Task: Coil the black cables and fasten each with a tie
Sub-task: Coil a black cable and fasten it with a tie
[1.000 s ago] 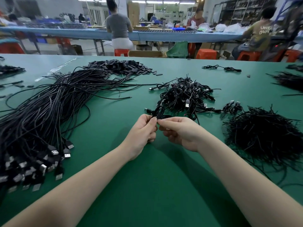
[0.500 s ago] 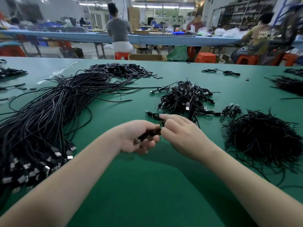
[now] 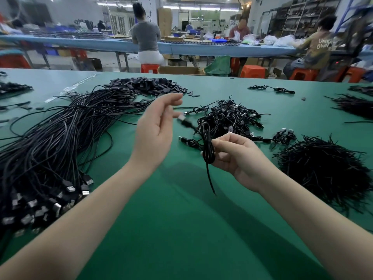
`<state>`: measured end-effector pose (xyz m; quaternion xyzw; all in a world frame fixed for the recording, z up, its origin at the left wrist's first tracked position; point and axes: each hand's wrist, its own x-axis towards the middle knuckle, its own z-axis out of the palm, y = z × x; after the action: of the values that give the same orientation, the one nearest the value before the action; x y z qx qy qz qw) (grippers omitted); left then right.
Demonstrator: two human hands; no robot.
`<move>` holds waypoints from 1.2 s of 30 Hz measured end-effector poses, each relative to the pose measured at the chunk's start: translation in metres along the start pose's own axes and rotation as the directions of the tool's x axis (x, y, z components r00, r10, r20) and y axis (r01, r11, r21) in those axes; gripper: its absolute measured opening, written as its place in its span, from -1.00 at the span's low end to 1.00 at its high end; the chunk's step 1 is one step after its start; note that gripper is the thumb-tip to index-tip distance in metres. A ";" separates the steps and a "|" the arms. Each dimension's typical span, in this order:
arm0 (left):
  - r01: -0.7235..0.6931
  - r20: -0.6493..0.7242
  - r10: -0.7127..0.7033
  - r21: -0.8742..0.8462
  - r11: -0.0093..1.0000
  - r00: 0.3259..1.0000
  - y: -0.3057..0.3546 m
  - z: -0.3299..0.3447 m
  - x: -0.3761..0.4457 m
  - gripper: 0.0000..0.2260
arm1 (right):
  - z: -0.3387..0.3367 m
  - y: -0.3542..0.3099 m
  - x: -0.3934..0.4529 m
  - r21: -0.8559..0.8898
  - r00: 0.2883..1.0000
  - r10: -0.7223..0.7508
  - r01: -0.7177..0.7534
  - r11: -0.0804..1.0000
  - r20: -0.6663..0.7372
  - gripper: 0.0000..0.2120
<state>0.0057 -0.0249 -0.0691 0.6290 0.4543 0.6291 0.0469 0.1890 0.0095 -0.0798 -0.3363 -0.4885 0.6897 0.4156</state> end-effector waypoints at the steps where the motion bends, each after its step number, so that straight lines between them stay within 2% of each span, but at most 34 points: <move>1: -0.099 -0.051 0.105 0.111 0.989 0.993 -0.001 -0.002 0.001 -0.74 | 0.001 -0.001 -0.001 0.022 1.000 0.025 -0.025 0.999 0.002 -0.83; 2: -0.212 -0.039 0.228 0.241 0.947 0.973 -0.002 -0.005 0.002 -0.72 | 0.002 -0.002 -0.002 0.038 0.999 0.042 -0.042 0.998 0.002 -0.83; 4: -0.482 0.192 0.444 0.416 0.771 0.875 -0.006 -0.009 0.004 -0.67 | 0.003 -0.002 -0.003 0.058 0.998 0.055 -0.055 0.997 0.011 -0.86; 5: -0.576 0.331 0.473 0.418 0.703 0.817 -0.007 -0.009 0.003 -0.67 | 0.003 -0.002 -0.003 0.059 0.998 0.051 -0.053 0.997 0.021 -0.88; 6: -0.616 0.425 0.459 0.392 0.683 0.780 -0.008 -0.008 0.002 -0.71 | 0.004 -0.002 -0.003 0.053 0.998 0.049 -0.050 0.997 0.030 -0.91; 8: -0.600 0.473 0.423 0.329 0.729 0.773 -0.009 -0.006 -0.003 -0.78 | 0.005 -0.003 -0.005 0.008 0.998 0.042 -0.042 0.999 0.048 -0.94; 12: -0.503 0.418 0.368 0.278 0.818 0.830 -0.010 -0.008 -0.003 -0.80 | 0.003 -0.003 -0.008 -0.184 0.998 -0.014 0.026 0.983 0.067 -0.84; 14: -0.357 0.365 0.258 0.236 0.904 0.894 -0.009 -0.006 -0.004 -0.83 | 0.002 -0.004 -0.007 -0.234 0.996 -0.067 0.080 0.969 0.063 -0.95; 16: -0.113 0.297 0.062 0.158 0.981 0.953 -0.005 0.002 -0.010 -0.88 | 0.002 -0.007 -0.005 -0.394 0.980 -0.196 0.197 0.898 0.044 -0.89; 17: 0.043 0.283 -0.069 0.096 0.994 0.957 -0.002 0.007 -0.013 -0.88 | 0.003 -0.008 -0.002 -0.542 0.950 -0.309 0.283 0.791 0.046 -0.88; 18: 0.220 0.295 -0.213 0.009 0.976 0.931 0.001 0.013 -0.015 -0.87 | 0.004 -0.010 0.000 -0.702 0.894 -0.442 0.365 0.611 0.080 -0.89; 19: 0.416 0.342 -0.362 -0.096 0.904 0.867 0.004 0.018 -0.015 -0.89 | 0.004 -0.011 0.002 -0.829 0.801 -0.574 0.430 0.358 0.168 -0.90; 20: 0.616 0.416 -0.502 -0.206 0.760 0.758 0.006 0.019 -0.013 -0.92 | 0.005 -0.012 0.003 -0.887 0.675 -0.668 0.459 0.050 0.312 -0.91; 21: 0.792 0.520 -0.605 -0.298 0.533 0.603 0.008 0.018 -0.010 -0.95 | 0.003 -0.014 0.003 -0.848 0.528 -0.688 0.462 -0.260 0.499 -0.90; 22: 0.900 0.639 -0.636 -0.349 0.262 0.433 0.010 0.013 -0.006 -0.98 | 0.000 -0.014 0.004 -0.734 0.385 -0.633 0.459 -0.500 0.672 -0.88; 23: 0.933 0.732 -0.606 -0.356 0.049 0.311 0.012 0.007 -0.003 -0.97 | -0.003 -0.012 0.005 -0.621 0.291 -0.555 0.481 -0.619 0.779 -0.86; 24: 0.934 0.781 -0.569 -0.353 -0.059 0.259 0.013 0.001 0.000 -0.94 | -0.004 -0.009 0.004 -0.574 0.270 -0.518 0.537 -0.619 0.812 -0.87; 25: 0.936 0.793 -0.559 -0.343 -0.081 0.243 0.013 -0.003 0.002 -0.90 | -0.002 -0.007 0.003 -0.598 0.306 -0.539 0.603 -0.529 0.785 -0.91; 26: 0.943 0.767 -0.586 -0.333 -0.014 0.262 0.013 -0.004 0.003 -0.87 | 0.000 -0.005 0.002 -0.657 0.373 -0.598 0.655 -0.372 0.710 -0.94; 27: 0.935 0.706 -0.628 -0.336 0.110 0.328 0.013 -0.002 0.004 -0.83 | 0.003 -0.004 0.001 -0.718 0.459 -0.662 0.674 -0.173 0.592 -0.95; 29: 0.830 0.514 -0.651 -0.359 0.428 0.558 0.014 0.003 0.005 -0.75 | 0.009 -0.002 -0.001 -0.739 0.648 -0.700 0.622 0.257 0.302 -0.89; 30: 0.709 0.410 -0.581 -0.336 0.620 0.703 0.013 0.003 0.004 -0.70 | 0.012 -0.003 -0.001 -0.670 0.754 -0.636 0.558 0.489 0.165 -0.85; 31: 0.504 0.303 -0.427 -0.253 0.826 0.852 0.011 0.003 0.004 -0.64 | 0.014 -0.005 -0.001 -0.546 0.849 -0.526 0.467 0.695 0.057 -0.83; 32: 0.234 0.242 -0.203 -0.107 0.966 0.949 0.007 0.000 0.003 -0.57 | 0.015 -0.007 -0.001 -0.399 0.920 -0.392 0.358 0.844 -0.003 -0.83; 33: -0.038 0.260 0.022 0.058 0.998 0.965 0.002 -0.003 0.003 -0.52 | 0.015 -0.007 -0.001 -0.266 0.966 -0.258 0.245 0.932 -0.015 -0.84; 34: -0.270 0.323 0.198 0.197 0.943 0.926 -0.003 -0.006 0.003 -0.54 | 0.015 -0.008 -0.001 -0.172 0.989 -0.146 0.144 0.975 0.001 -0.85; 35: -0.442 0.393 0.314 0.296 0.847 0.865 -0.007 -0.007 0.004 -0.60 | 0.014 -0.007 -0.002 -0.129 0.998 -0.063 0.066 0.989 0.029 -0.86; 36: -0.544 0.450 0.371 0.355 0.761 0.812 -0.009 -0.008 0.002 -0.66 | 0.013 -0.006 -0.002 -0.131 0.998 -0.010 0.017 0.991 0.057 -0.86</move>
<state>-0.0061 -0.0220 -0.0715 0.8163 0.4053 0.3687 -0.1829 0.1803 0.0036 -0.0701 -0.3402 -0.5464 0.6624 0.3834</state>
